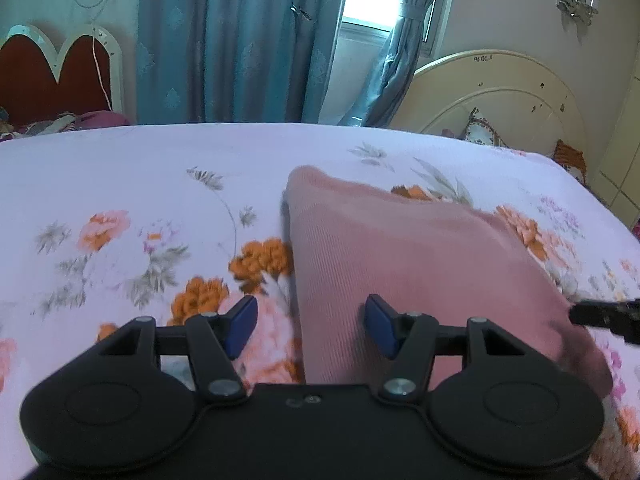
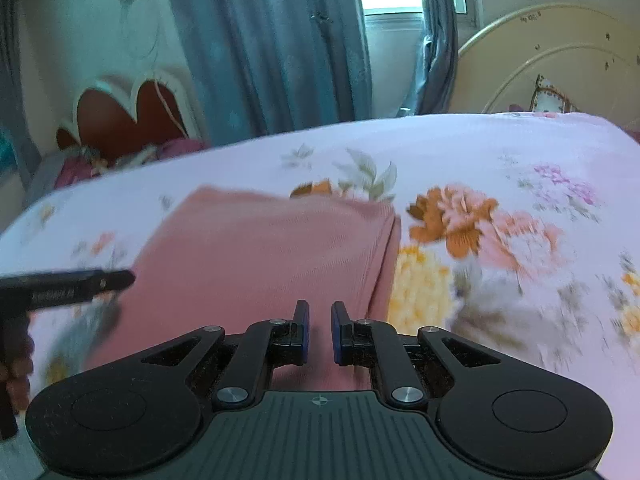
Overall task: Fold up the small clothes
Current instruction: 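Lower the folded side onto the stack with the right gripper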
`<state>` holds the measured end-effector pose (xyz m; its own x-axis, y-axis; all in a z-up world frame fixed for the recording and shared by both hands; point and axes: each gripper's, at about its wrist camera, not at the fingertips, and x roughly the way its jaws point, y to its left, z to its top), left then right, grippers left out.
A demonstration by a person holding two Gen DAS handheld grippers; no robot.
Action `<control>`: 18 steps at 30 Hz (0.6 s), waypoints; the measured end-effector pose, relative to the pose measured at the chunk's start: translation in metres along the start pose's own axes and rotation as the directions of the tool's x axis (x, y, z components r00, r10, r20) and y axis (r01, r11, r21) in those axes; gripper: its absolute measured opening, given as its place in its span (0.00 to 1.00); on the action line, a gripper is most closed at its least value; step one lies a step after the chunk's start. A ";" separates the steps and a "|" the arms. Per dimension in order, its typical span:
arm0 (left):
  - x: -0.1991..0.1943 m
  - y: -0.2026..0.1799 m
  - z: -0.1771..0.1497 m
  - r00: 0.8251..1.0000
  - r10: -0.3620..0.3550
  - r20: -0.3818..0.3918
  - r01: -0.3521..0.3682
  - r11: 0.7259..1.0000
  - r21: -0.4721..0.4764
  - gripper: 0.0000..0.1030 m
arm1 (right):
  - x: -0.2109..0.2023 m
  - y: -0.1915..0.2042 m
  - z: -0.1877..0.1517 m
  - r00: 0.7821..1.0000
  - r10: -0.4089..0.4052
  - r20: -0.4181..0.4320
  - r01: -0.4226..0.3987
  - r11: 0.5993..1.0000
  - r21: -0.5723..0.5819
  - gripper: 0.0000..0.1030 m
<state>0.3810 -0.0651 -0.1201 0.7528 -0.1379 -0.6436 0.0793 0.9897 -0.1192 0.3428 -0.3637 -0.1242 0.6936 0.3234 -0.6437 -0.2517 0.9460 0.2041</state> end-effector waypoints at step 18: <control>-0.003 -0.007 -0.002 0.999 0.025 -0.032 -0.025 1.000 -0.011 0.56 | -0.007 -0.014 -0.044 0.995 -0.057 -0.076 0.062 0.996 0.058 0.11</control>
<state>0.3770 -0.0722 -0.1186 0.7330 -0.1142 -0.6705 0.0527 0.9924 -0.1114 0.3117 -0.3805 -0.1547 0.6532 0.2662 -0.7088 -0.1688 0.9638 0.2064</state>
